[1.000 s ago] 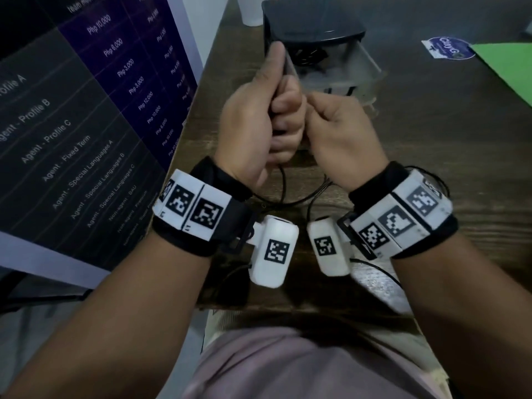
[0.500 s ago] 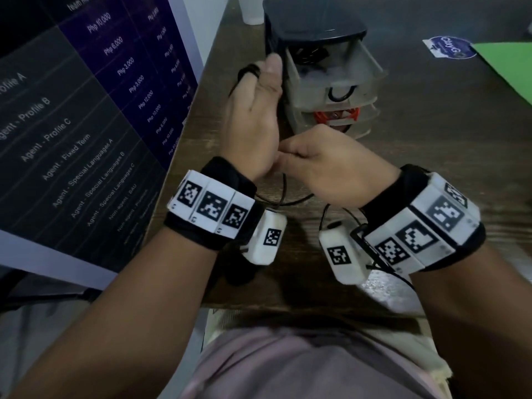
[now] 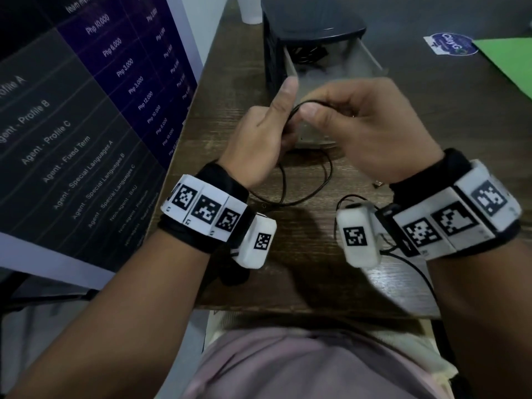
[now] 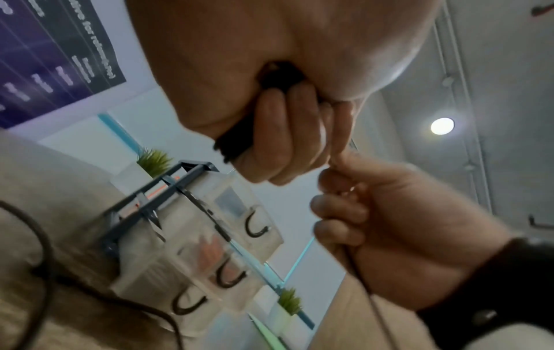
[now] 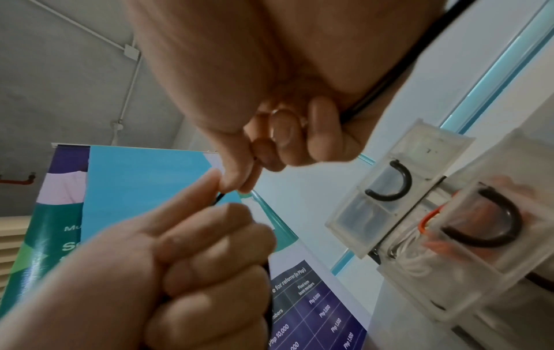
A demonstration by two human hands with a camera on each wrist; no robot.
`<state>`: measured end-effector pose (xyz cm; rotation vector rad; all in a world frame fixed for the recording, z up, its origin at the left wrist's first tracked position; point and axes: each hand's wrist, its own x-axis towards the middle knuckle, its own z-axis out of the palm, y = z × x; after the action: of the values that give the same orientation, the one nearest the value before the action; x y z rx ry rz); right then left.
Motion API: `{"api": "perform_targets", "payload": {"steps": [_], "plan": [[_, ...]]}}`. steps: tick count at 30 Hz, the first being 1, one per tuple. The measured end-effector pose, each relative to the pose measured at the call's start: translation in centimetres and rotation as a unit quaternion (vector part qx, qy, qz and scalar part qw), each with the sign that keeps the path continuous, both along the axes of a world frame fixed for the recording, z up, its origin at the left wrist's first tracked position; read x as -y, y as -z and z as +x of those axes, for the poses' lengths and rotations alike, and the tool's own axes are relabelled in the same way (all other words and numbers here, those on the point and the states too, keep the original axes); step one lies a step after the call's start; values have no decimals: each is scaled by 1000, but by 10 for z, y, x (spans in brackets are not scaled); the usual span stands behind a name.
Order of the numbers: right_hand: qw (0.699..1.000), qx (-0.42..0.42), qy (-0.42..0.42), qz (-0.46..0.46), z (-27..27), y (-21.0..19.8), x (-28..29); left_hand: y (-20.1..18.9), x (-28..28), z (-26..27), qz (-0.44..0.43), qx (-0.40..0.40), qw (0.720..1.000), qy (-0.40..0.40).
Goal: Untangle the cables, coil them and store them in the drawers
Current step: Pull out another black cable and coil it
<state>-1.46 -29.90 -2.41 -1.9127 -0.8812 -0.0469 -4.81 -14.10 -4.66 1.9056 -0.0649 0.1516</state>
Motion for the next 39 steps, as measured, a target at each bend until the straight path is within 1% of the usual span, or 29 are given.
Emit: {"api": "perform_targets", "payload": {"steps": [2,4,6,8,11,14,16,18,19,20,21,23,25,26,28,29,32,34,35,37,39], "plan": [[997,2,42,67,3,5,-1,-3,5,-4,-48,-13,998,45],[991,2,77,110,7,10,-2,-4,7,-7,-116,-12,989,94],[991,5,75,106,8,16,-7,-6,6,-7,-185,-9,975,125],[993,-19,70,88,9,23,-13,-10,6,-6,-248,-8,959,138],[994,-74,59,56,9,33,-22,-17,8,-1,-333,2,935,120],[995,-66,68,-20,5,39,-25,-19,7,5,-401,29,912,83],[994,-70,69,-55,0,39,-24,-21,5,9,-440,54,894,56],[991,-86,59,-82,-5,38,-23,-23,1,12,-453,88,887,26],[990,-92,52,-95,-8,37,-23,-23,-3,14,-438,110,892,6],[988,-97,44,-109,-10,37,-22,-22,-7,17,-406,132,904,-21],[986,-105,35,-123,-12,36,-20,-21,-11,19,-356,156,920,-49],[983,-127,15,-131,-16,30,-17,-15,-21,23,-228,186,951,-96],[983,-141,-1,-116,-18,23,-14,-6,-27,23,-117,169,970,-127],[983,-145,-6,-114,-18,19,-14,-2,-28,21,-62,153,976,-140],[983,-139,-19,-116,-19,11,-14,5,-28,18,50,131,978,-152],[985,-129,-25,-114,-19,8,-14,8,-26,17,93,125,977,-146],[990,-101,-19,-96,-16,5,-11,8,-21,15,186,99,971,-108],[993,-101,-10,-65,-13,4,-8,7,-20,14,218,72,970,-85],[994,-98,-5,-44,-11,4,-7,6,-20,12,210,56,973,-75],[997,-81,13,-3,-8,4,-5,2,-18,8,157,14,986,-49],[997,-49,48,41,-6,4,-6,-4,-13,2,106,-17,994,0]]}}
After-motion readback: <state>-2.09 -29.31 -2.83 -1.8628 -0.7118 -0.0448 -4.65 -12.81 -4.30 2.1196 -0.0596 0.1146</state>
